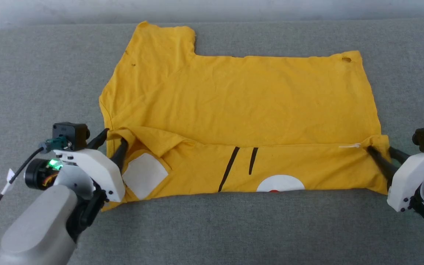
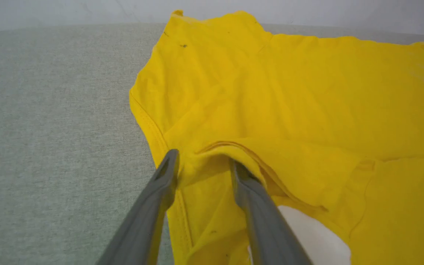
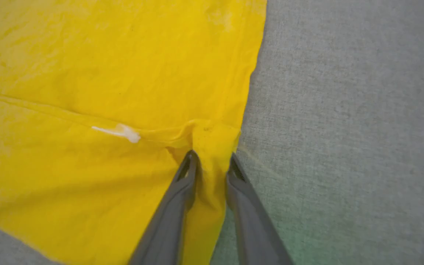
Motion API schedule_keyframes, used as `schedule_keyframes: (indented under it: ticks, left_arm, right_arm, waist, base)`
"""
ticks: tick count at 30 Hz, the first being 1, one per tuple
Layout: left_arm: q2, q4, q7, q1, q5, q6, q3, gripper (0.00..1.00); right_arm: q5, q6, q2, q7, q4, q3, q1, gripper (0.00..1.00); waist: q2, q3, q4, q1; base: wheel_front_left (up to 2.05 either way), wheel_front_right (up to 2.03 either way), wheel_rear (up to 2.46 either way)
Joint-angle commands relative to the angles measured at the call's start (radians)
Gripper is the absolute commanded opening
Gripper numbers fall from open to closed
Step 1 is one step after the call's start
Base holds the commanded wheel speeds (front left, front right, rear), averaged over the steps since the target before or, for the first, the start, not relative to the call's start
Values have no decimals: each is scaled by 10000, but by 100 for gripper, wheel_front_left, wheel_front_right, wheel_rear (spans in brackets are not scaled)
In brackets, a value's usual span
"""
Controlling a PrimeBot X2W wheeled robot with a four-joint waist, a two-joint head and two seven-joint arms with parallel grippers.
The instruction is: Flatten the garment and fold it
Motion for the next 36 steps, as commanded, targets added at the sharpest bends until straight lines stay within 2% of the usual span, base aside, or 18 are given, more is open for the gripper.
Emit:
schedule_keyframes:
  ticks: [1,4,6,9,12,13,16,19,23,27,31,36]
  left_arm:
    - [-266,240,-168,-114,-188,2,43,100]
    - [-664,520,-372,87,-737,17,338,100]
    - [-682,500,-349,217,-800,127,355,100]
    - [-659,173,-352,531,-965,521,530,100]
    - [-514,-519,-75,1017,-1024,1141,549,100]
    - [-514,-519,-75,1017,-1024,1141,549,100]
    - [-425,-1517,234,1617,-1136,1870,562,100]
    - [-101,-2412,814,2223,-1080,2643,376,100]
    - [303,-3300,1687,2764,-935,3512,-8,100]
    - [556,-3474,2057,3025,-748,4201,-140,100]
    - [422,-3239,1833,3134,-757,4469,11,100]
    - [425,-2656,1867,3139,-693,4545,-68,100]
  right_arm:
    - [-22,-21,144,-61,181,46,-86,100]
    - [-119,-21,206,-137,281,115,-58,100]
    - [-241,-21,235,-119,293,62,30,100]
    - [-385,-21,362,88,235,-245,269,100]
    - [-730,-21,639,435,134,-890,629,100]
    - [-730,-21,639,435,134,-890,629,100]
    - [-1235,-21,1142,995,-106,-1739,1102,100]
    - [-1856,-21,1832,1542,-671,-2671,1605,100]
    - [-2588,-21,2869,2191,-1958,-3750,2329,100]
    - [-3224,-21,3668,2832,-3370,-4483,2997,100]
    - [-3586,-21,4164,3284,-4492,-4893,3439,100]
    - [-3800,-21,4420,3631,-5280,-5158,3694,100]
  waist:
    - [0,-186,70,-1]
    - [0,-475,116,-1]
    - [0,-687,150,-1]
    - [0,-1002,185,-1]
    - [0,-1274,221,-1]
    - [0,-1274,221,-1]
    - [0,-1441,221,-1]
    - [0,-1488,185,-1]
    - [0,-1415,136,-1]
    - [0,-1213,24,-1]
    - [0,-931,-118,-1]
    - [0,-606,-326,-1]
  base:
    - [0,0,0]
    - [0,0,0]
    - [0,0,0]
    - [0,0,0]
    - [0,0,0]
    - [0,0,0]
    - [0,0,0]
    - [0,0,0]
    - [0,0,0]
    - [0,0,0]
    - [0,0,0]
    - [0,0,0]
